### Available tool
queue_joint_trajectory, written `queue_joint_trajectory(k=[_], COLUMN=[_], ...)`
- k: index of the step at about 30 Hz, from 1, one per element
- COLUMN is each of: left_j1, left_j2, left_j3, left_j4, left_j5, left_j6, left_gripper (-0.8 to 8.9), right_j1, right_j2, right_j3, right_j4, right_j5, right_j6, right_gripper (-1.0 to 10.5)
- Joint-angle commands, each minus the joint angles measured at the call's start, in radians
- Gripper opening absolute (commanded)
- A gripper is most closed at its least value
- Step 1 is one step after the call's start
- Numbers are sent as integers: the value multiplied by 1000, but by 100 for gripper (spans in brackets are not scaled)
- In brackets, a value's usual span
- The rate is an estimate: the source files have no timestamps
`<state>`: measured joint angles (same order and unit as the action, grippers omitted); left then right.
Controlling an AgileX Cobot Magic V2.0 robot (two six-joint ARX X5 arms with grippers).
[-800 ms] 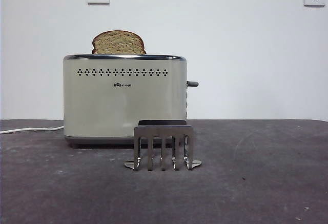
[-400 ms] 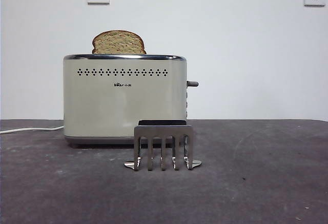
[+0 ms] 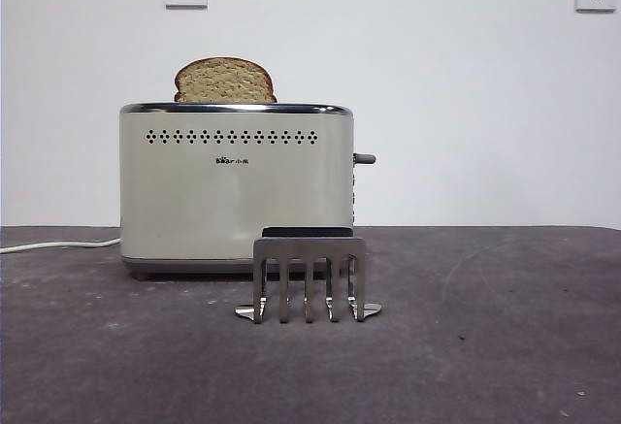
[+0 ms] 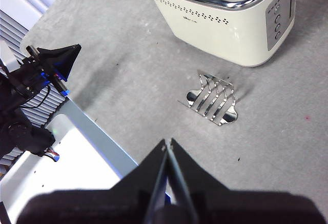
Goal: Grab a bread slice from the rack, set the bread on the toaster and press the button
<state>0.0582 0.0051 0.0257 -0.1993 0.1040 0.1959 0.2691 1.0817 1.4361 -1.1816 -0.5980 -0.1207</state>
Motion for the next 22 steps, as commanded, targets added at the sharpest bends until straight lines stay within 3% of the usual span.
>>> queue_joint_trajectory(k=[1,4,6,12,17,22], left_j1=[3,3,3,3,3,2], left_j2=[-3,-3,-3,-3,-3,-3], left_j3=[-14,-14,-14,-14,-14,-14], left_j4=[0,0,0,0,1,1], left_j5=[2,2,2,2,2,2], left_j6=[-13,-13,-13,-13,-13,-13], left_gripper=[-3,-3,-3,-3,-3,-3], right_j1=[-7,-31,-55,-169,-243,-267], right_j2=[-7,-58,-112,-304,-482,-644], right_j3=[-7,-7,-13,-146,-410,-712], right_j4=[3,10,40,288,502,762], right_j5=[12,81,114,108,187,187], right_j6=[-8,-83,-96,-33,-16,18], right_gripper=[1,1,1,1,1,1])
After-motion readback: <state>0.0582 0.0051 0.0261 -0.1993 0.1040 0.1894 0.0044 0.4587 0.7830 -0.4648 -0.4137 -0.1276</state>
